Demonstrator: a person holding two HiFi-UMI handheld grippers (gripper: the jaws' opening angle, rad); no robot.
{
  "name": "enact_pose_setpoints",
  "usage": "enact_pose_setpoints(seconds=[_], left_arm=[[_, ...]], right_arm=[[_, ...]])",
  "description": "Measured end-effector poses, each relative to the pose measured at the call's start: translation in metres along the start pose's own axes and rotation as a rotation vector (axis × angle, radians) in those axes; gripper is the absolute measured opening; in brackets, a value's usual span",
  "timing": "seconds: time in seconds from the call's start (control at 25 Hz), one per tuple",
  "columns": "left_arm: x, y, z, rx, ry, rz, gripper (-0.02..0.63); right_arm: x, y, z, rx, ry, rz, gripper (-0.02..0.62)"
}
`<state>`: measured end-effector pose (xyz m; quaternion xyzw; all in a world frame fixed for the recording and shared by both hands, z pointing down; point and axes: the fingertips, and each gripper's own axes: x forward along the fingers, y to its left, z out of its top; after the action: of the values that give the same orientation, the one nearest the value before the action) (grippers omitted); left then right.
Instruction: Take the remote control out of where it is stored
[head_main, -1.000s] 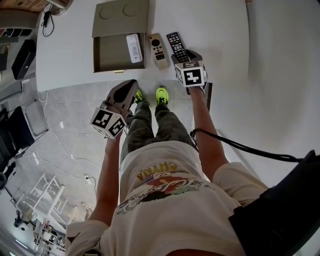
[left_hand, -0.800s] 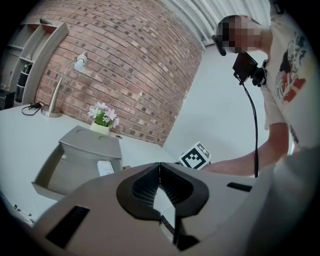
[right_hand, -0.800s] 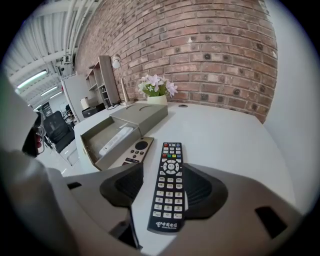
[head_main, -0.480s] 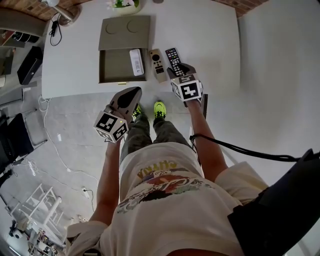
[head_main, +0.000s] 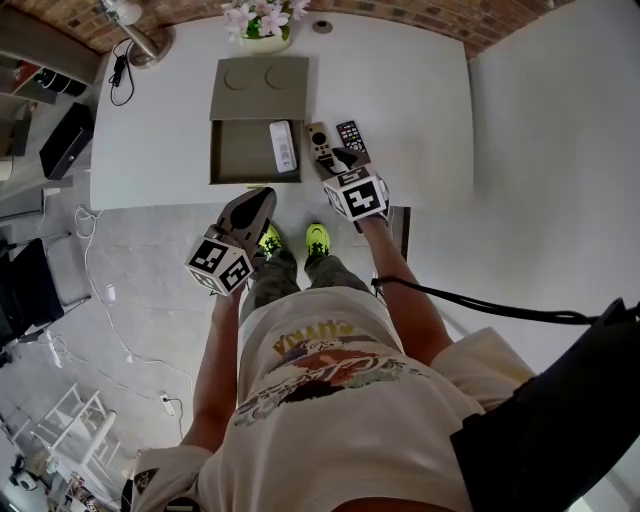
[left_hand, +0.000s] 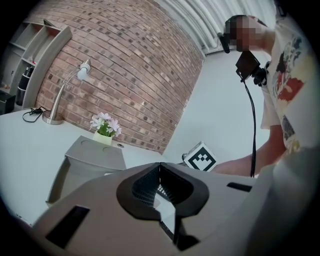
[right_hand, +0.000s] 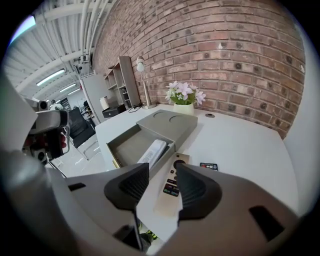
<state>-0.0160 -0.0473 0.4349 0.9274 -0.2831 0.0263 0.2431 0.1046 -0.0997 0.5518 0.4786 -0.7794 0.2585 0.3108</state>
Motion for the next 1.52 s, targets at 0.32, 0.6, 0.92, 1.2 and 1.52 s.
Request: enact_pose_setpoints(seconds=[0.32, 0.6, 0.92, 1.2, 1.52], left_arm=[[-0.019, 0.035, 0.005, -0.019, 0.003, 0.011, 0.006], [-0.031, 0.065, 0.006, -0.052, 0.018, -0.003, 0.006], [-0.047, 0.102, -0.003, -0.093, 0.045, -0.019, 0.006], [-0.054, 0.127, -0.013, -0.126, 0.071, -0.033, 0.006], [-0.060, 0.151, -0.024, -0.162, 0.086, -0.029, 0.006]], right_arm=[[0.022, 0.027, 0.013, 0.015, 0.026, 0.023, 0.172], [0.045, 0.044, 0.019, 0.040, 0.062, 0.021, 0.172], [0.070, 0.053, 0.025, 0.037, 0.108, -0.032, 0.175], [0.089, 0.053, 0.014, 0.084, 0.170, -0.071, 0.225], [0.107, 0.050, 0.011, 0.068, 0.252, -0.126, 0.249]])
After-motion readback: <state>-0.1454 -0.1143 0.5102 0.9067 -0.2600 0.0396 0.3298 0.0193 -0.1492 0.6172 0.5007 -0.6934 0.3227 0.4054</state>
